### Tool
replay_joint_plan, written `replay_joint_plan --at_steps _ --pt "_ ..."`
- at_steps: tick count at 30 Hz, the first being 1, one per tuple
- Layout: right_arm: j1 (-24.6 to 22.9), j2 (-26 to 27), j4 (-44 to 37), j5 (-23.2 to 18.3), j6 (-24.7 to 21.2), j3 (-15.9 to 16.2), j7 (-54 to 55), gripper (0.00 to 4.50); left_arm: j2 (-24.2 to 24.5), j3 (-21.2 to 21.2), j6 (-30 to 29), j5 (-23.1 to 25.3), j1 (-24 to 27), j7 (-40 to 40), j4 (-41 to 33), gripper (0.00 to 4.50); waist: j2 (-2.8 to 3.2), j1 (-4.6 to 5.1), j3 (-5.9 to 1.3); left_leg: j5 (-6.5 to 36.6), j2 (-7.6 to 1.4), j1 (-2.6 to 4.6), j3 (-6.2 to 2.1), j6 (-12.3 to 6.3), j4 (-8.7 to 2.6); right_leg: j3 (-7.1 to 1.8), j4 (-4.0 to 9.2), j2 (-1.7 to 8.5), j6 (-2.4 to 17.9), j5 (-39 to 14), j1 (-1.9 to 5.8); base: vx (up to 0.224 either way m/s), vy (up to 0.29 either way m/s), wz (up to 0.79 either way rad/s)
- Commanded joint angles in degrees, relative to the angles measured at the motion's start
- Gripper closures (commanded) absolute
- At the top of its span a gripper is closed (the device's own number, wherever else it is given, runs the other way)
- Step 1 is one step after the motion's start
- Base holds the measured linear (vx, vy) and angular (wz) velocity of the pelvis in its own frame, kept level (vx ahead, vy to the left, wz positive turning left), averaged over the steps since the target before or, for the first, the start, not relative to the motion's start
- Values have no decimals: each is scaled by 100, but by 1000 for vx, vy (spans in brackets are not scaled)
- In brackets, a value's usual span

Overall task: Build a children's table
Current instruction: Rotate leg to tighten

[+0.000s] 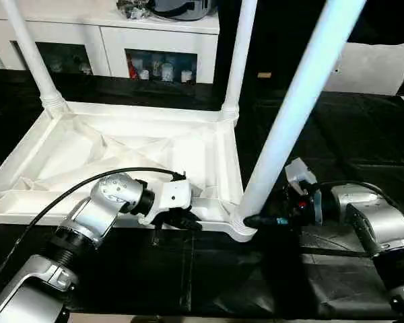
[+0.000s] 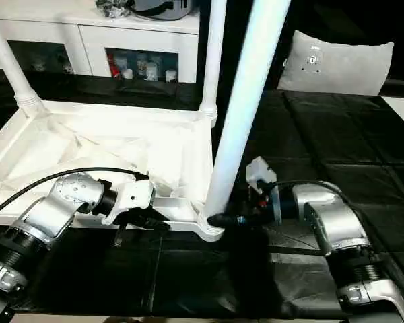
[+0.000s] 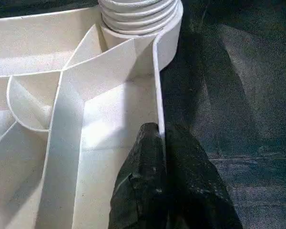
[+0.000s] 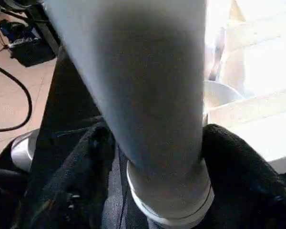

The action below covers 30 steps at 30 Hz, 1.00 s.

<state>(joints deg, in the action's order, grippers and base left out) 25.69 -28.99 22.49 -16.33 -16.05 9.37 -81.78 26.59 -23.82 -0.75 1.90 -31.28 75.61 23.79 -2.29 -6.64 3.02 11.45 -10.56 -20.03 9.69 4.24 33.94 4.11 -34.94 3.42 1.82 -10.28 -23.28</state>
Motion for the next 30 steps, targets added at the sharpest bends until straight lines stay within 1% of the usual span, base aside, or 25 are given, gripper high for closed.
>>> replay_joint_plan --at_steps 1,2,3,4,5,6,7,9,11,12,13,14,15,16,17,18,19,20,23,24,25,26,27,28,30 --pt "232 116 562 85 185 69 -123 181 -71 -199 211 51 -53 144 -25 450 -39 38 -354 830 -281 7 -37 -326 -367 -294 460 506 949 -1787 303 0 0 0" --pt "232 116 562 85 185 69 -123 193 -71 -199 211 51 -53 144 -25 450 -45 51 -353 833 -279 2 -39 -317 -368 -290 460 510 980 -1817 301 0 0 0" --pt "372 206 952 163 356 65 -149 193 -64 -175 205 37 -37 143 -27 450 -30 35 -360 806 -289 19 -30 -308 -361 -300 454 505 1002 -1722 298 0 0 0" --pt "458 261 1188 193 439 61 -151 201 -69 -154 181 16 -28 136 -35 450 -39 50 -361 796 -295 7 -35 -303 -364 -293 435 508 1045 -1660 302 0 0 0" --pt "517 298 1347 211 495 59 -149 208 -72 -138 164 1 -21 130 -42 450 -45 57 -347 816 -286 -19 -35 -302 -367 -286 447 499 1014 -1700 318 0 0 0" --pt "540 311 1407 219 517 59 -147 208 -75 -133 155 -7 -21 130 -42 450 -41 60 -344 850 -288 -10 -36 -291 -366 -286 449 505 1005 -1766 311 0 0 0" --pt "642 396 1703 250 642 44 -114 215 -101 -90 60 -59 -7 107 -66 450 -19 65 -338 884 -287 -2 -33 -275 -370 -287 474 503 976 -1874 308 0 0 0" --pt "779 582 2213 291 864 -24 74 225 -224 42 -294 -149 25 -127 -138 450 -17 130 -332 1102 -289 10 -43 -173 -376 -274 493 522 988 -2165 307 0 0 0" --pt "829 648 2410 312 934 -56 205 231 -296 110 -477 -169 25 -284 -151 450 -8 149 -310 1210 -284 23 -56 -165 -385 -271 534 511 905 -2424 295 0 0 0" --pt "879 690 2574 347 954 -82 355 234 -350 158 -566 -187 20 -385 -149 450 1 186 -303 1313 -288 38 -63 -157 -390 -271 549 509 895 -2550 283 0 0 0" --pt "1019 804 3030 498 1074 -146 986 237 -487 270 -870 -223 25 -662 -205 450 18 208 -316 1336 -293 47 -63 -127 -378 -274 535 520 932 -2546 276 0 0 0" --pt "1092 860 3264 589 1149 -176 1358 238 -551 319 -1030 -237 33 -796 -249 450 10 253 -297 1450 -282 51 -78 -57 -384 -256 549 516 962 -2683 259 0 0 0" --pt "1212 924 3587 687 1266 -228 1865 241 -670 401 -1259 -286 48 -987 -318 450 -1 307 -301 1472 -273 10 -104 -6 -392 -236 539 531 910 -2794 297 0 0 0" --pt "1319 977 3822 713 1277 -307 2296 241 -777 470 -1458 -330 59 -1148 -388 450 4 343 -298 1502 -271 7 -114 -1 -400 -229 552 524 880 -2834 297 0 0 0" --pt "1490 1064 4145 697 1250 -464 2959 244 -974 570 -1775 -334 59 -1475 -478 450 0 419 -294 1577 -265 3 -121 2 -394 -224 565 514 858 -2875 291 0 0 0" --pt "1500 1068 4164 695 1245 -476 3003 247 -988 576 -1798 -332 59 -1500 -483 450 1 457 -290 1647 -262 10 -125 18 -386 -220 560 511 858 -2919 281 0 0 0" --pt "1564 1090 4310 663 1240 -559 3273 249 -1099 606 -1956 -272 46 -1702 -513 450 -24 502 -288 1726 -235 14 -127 -36 -366 -202 609 510 783 -3118 280 0 0 0" --pt "1622 1108 4464 629 1257 -646 3567 249 -1251 613 -2126 -162 25 -1977 -536 450 -25 526 -289 1709 -228 16 -118 -90 -346 -210 632 525 741 -3259 268 0 0 0" --pt "1432 1134 4364 561 1273 -726 3609 249 -1382 627 -2236 -96 -4 -2185 -523 450 -27 507 -284 1676 -199 47 -90 -248 -315 -201 714 510 601 -3503 230 0 0 0" --pt "1221 1167 4277 514 1389 -797 3533 249 -1494 622 -2339 -48 -26 -2366 -526 450 -35 492 -288 1656 -217 52 -87 -287 -325 -207 709 505 603 -3420 224 0 0 0" --pt "828 1179 4212 483 1771 -841 3312 216 -1576 574 -2405 6 -20 -2499 -558 450 -35 477 -276 1654 -216 36 -81 -317 -327 -211 714 499 586 -3393 219 0 0 0" --pt "809 1179 4219 481 1806 -844 3302 196 -1578 569 -2410 10 -19 -2507 -563 450 -23 435 -313 1607 -242 57 -83 -336 -341 -218 683 506 625 -3201 226 0 0 0" --pt "696 1187 4252 448 2020 -874 3202 182 -1574 541 -2417 53 -12 -2557 -582 450 -37 426 -319 1585 -253 47 -87 -361 -358 -217 651 492 734 -2996 230 0 0 0" --pt "685 1183 4301 424 2060 -894 3141 180 -1555 536 -2407 80 -14 -2578 -577 450 -30 425 -318 1578 -257 44 -87 -368 -364 -220 641 486 784 -2901 231 0 0 0" --pt "648 1187 4321 449 2180 -859 3061 173 -1473 516 -2303 162 -24 -2574 -535 450 -16 405 -343 1479 -273 35 -74 -398 -367 -243 587 487 1005 -2381 252 0 0 0"
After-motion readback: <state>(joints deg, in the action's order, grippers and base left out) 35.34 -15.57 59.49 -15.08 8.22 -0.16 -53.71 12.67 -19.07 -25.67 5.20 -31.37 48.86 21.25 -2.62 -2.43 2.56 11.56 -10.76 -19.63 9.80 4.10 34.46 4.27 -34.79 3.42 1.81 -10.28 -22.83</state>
